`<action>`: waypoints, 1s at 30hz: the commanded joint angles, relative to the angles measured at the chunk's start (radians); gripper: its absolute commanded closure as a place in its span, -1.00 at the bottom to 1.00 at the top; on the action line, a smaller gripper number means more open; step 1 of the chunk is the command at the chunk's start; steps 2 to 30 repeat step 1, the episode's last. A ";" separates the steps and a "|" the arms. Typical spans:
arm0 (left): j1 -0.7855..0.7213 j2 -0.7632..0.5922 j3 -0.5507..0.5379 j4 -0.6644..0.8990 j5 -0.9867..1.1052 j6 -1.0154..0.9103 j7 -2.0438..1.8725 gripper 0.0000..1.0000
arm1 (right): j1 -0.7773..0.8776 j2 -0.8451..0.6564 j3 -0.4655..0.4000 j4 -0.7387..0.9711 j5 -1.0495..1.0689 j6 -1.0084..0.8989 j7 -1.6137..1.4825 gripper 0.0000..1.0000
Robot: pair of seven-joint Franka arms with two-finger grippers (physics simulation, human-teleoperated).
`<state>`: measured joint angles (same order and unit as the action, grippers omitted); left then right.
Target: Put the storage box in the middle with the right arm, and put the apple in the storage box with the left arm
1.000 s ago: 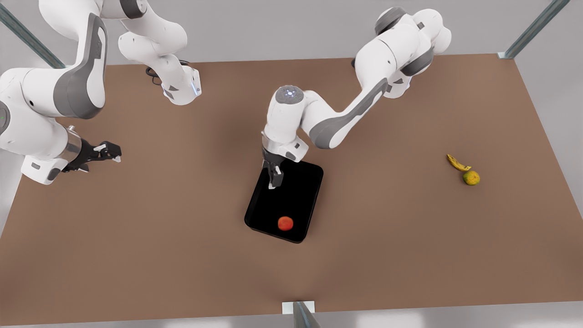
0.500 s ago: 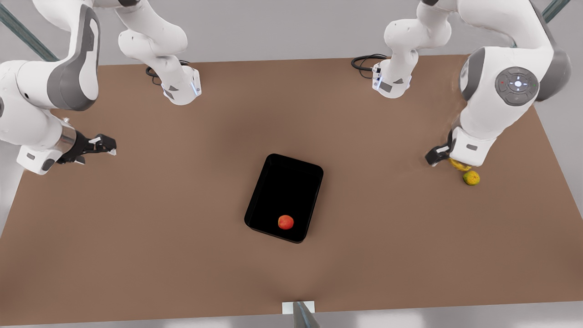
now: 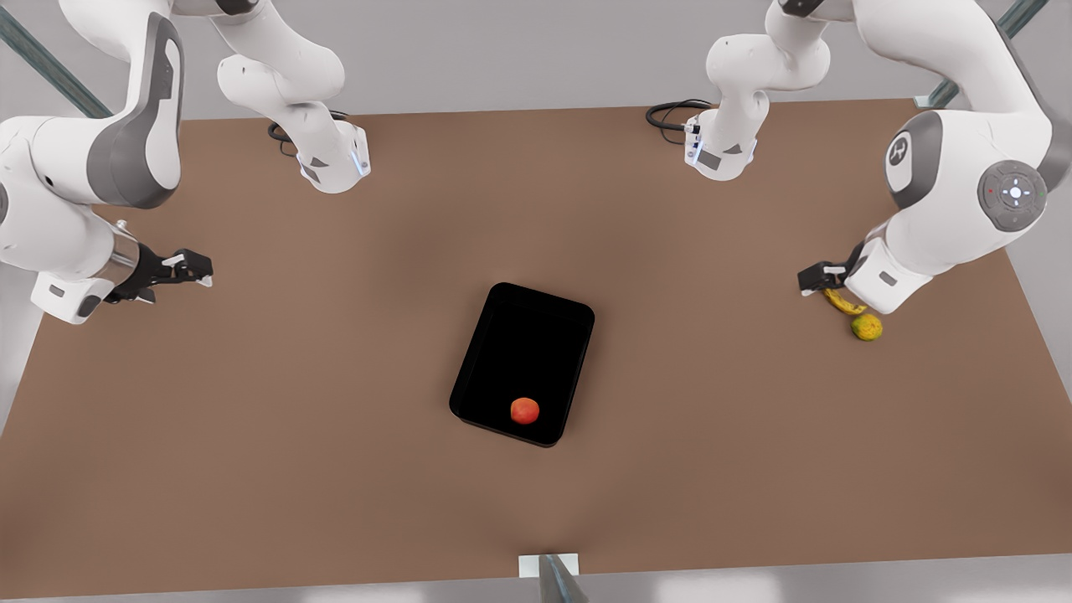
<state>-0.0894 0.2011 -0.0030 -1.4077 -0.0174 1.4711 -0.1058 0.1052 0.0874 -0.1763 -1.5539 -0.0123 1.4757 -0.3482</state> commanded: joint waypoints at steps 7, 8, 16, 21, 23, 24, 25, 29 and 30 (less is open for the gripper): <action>0.000 0.000 0.000 -0.002 -0.004 0.002 0.000 -1.00 | 0.001 0.000 0.000 0.000 0.000 0.000 0.000 -1.00; 0.000 0.000 0.000 -0.002 -0.004 0.002 0.000 -1.00 | 0.001 0.000 0.000 0.000 0.000 0.000 0.000 -1.00; 0.000 0.000 0.000 -0.002 -0.004 0.002 0.000 -1.00 | 0.001 0.000 0.000 0.000 0.000 0.000 0.000 -1.00; 0.000 0.000 0.000 -0.002 -0.004 0.002 0.000 -1.00 | 0.001 0.000 0.000 0.000 0.000 0.000 0.000 -1.00; 0.000 0.000 0.000 -0.002 -0.004 0.002 0.000 -1.00 | 0.001 0.000 0.000 0.000 0.000 0.000 0.000 -1.00; 0.000 0.000 0.000 -0.002 -0.004 0.002 0.000 -1.00 | 0.001 0.000 0.000 0.000 0.000 0.000 0.000 -1.00; 0.000 0.000 0.000 -0.002 -0.004 0.002 0.000 -1.00 | 0.001 0.000 0.000 0.000 0.000 0.000 0.000 -1.00; 0.000 0.000 0.000 -0.002 -0.004 0.002 0.000 -1.00 | 0.001 0.000 0.000 0.000 0.000 0.000 0.000 -1.00; 0.000 0.000 0.000 -0.002 -0.004 0.002 0.000 -1.00 | 0.001 0.000 0.000 0.000 0.000 0.000 0.000 -1.00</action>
